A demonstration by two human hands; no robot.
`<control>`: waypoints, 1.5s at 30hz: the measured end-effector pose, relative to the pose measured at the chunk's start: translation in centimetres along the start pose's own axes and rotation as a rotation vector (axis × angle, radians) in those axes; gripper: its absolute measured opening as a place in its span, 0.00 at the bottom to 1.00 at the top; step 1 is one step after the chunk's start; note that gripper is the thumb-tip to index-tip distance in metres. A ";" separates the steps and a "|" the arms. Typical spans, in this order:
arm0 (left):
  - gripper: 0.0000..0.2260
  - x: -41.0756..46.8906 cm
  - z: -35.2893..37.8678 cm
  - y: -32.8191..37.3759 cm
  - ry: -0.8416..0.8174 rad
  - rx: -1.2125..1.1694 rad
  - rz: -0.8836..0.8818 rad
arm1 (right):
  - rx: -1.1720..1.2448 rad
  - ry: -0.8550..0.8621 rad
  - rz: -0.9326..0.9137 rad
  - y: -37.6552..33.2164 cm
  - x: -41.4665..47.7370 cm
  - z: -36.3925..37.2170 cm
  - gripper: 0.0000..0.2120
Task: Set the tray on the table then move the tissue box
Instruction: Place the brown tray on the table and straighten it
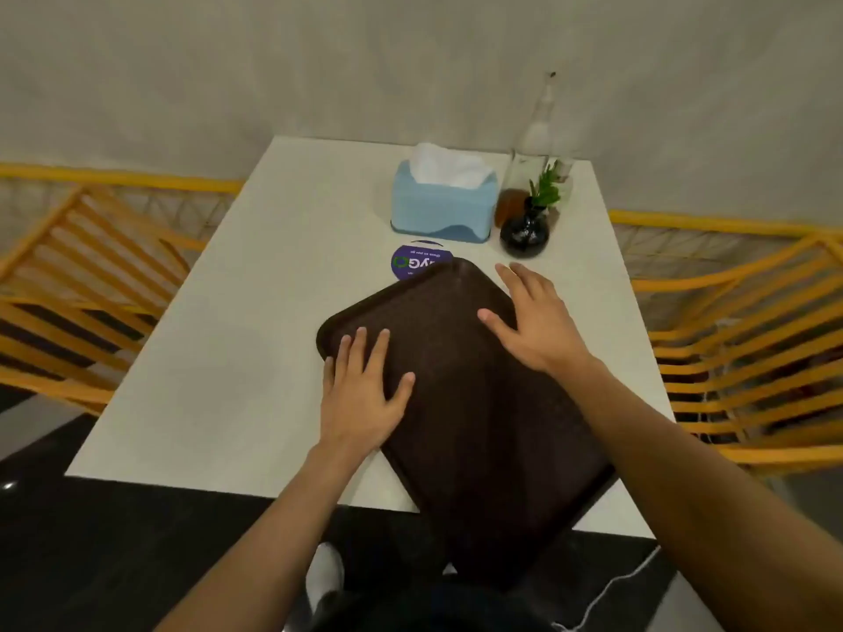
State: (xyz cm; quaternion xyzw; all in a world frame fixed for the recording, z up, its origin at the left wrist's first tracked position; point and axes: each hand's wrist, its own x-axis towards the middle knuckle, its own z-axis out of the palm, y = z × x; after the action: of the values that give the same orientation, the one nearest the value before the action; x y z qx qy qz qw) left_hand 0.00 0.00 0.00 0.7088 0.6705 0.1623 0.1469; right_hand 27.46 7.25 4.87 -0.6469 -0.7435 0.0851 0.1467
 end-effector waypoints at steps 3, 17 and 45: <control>0.33 -0.8 1.1 0.5 -0.009 0.070 -0.032 | -0.080 -0.031 0.032 1.7 0.0 0.7 0.35; 0.25 0.5 1.5 -0.6 0.048 0.128 -0.119 | -0.057 -0.145 0.159 5.3 0.8 3.6 0.19; 0.22 4.6 -7.5 -16.1 0.060 -0.418 -0.258 | 0.047 -0.101 0.367 -9.1 -0.1 8.3 0.21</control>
State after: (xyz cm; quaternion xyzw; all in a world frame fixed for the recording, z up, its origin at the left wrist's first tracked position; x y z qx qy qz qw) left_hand -17.52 5.42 0.08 0.5665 0.7113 0.2986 0.2899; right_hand 16.26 6.34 -0.11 -0.7630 -0.6172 0.1600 0.1064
